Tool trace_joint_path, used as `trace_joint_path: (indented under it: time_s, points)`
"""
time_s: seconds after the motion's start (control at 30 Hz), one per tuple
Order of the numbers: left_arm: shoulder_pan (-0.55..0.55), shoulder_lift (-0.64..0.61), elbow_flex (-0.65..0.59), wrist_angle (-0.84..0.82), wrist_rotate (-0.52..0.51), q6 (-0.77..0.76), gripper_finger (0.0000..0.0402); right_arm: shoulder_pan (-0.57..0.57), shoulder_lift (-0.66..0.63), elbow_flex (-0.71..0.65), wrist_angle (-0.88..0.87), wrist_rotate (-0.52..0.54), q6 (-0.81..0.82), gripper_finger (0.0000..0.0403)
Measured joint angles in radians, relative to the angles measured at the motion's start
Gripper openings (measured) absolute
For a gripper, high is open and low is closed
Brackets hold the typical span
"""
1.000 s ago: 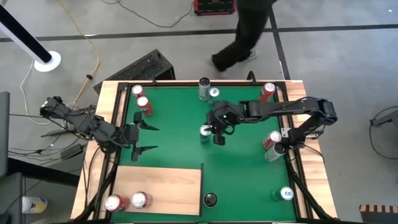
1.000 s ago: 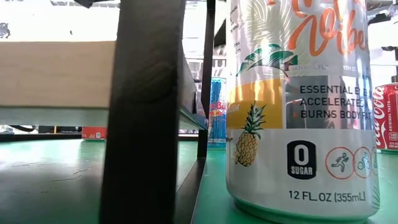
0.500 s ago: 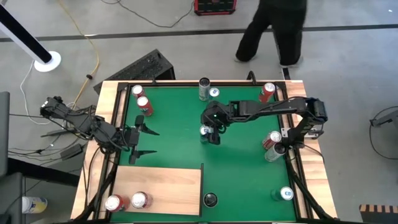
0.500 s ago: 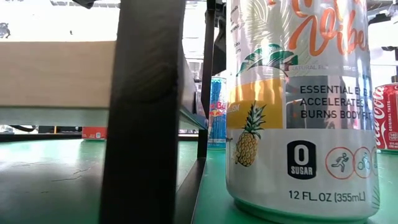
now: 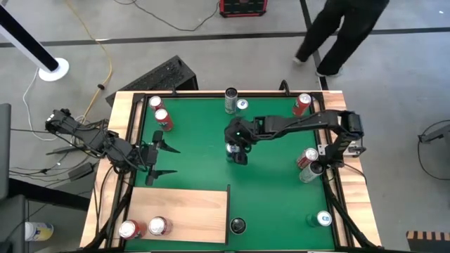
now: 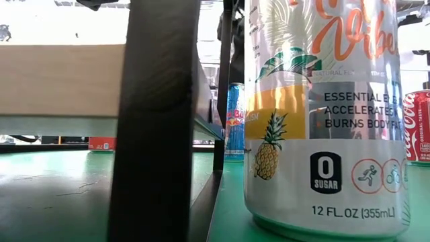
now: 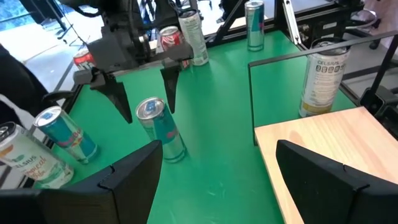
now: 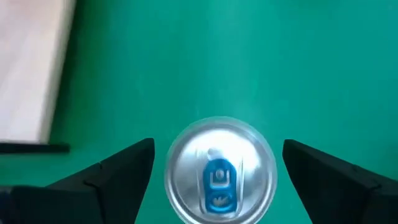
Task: Place canned beverage on shelf
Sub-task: Put the middle blue soda can on the shelf
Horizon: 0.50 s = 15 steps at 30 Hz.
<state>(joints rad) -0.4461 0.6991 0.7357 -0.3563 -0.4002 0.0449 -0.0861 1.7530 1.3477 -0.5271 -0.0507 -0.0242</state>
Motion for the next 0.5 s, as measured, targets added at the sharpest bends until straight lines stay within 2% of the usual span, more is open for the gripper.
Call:
trace_joint_path:
  time_s: [0.13,0.37,0.5]
  points:
    - [0.0,0.0,0.0,0.001,0.004,-0.002,0.03,-0.001,0.037,-0.001,0.002,0.008,0.0,0.038]
    - [0.0,0.0,0.0,0.001,0.004,-0.003,0.03,0.0,0.024,-0.001,-0.011,0.04,0.02,0.0379]
    - [0.0,0.0,0.0,0.001,0.004,-0.003,0.03,-0.001,-0.013,-0.001,-0.033,0.072,0.027,0.0361]
